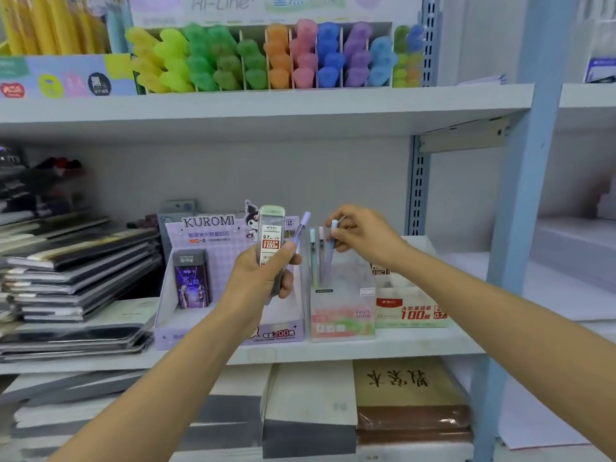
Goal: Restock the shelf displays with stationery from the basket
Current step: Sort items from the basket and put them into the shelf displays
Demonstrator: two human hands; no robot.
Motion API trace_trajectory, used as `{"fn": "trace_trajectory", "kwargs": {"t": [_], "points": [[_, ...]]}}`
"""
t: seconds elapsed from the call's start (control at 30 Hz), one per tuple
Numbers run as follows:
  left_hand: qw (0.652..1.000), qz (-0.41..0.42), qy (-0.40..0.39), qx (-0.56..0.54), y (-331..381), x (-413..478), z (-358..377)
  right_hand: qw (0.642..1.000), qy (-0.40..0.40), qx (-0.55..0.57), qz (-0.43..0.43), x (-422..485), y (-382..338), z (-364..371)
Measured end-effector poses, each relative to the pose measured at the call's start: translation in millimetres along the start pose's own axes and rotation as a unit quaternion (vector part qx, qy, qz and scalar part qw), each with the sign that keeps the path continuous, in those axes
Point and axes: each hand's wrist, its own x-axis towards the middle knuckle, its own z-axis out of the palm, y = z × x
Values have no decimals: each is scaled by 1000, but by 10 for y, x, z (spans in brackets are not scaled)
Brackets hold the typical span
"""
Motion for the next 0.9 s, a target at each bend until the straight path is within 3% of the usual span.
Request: {"fn": "trace_trajectory", "kwargs": {"t": [0.13,0.3,0.53,0.6,0.67,0.73,0.9], "points": [[1000,-8,-6,9,-17,33,-33,999,24,-33,-21,76,2,39],[999,-13,-28,-30,-86,65,-27,978,92,-178,-65,113,65,30],[995,-10,-49,-83,-80,61,25,955,28,-288,-70,92,-22,48],[995,2,-60,-83,-70,30,25,970,47,-229,-74,67,-80,41],[996,11,-65,-55,-62,4,30,994,75,-47,-59,9,-162,21],[997,15,-69,-26,-59,-7,56,991,63,120,-17,-55,-256,4],[997,31,-76,-5,-45,-25,197,991,-11,132,-7,-180,-358,24]]}}
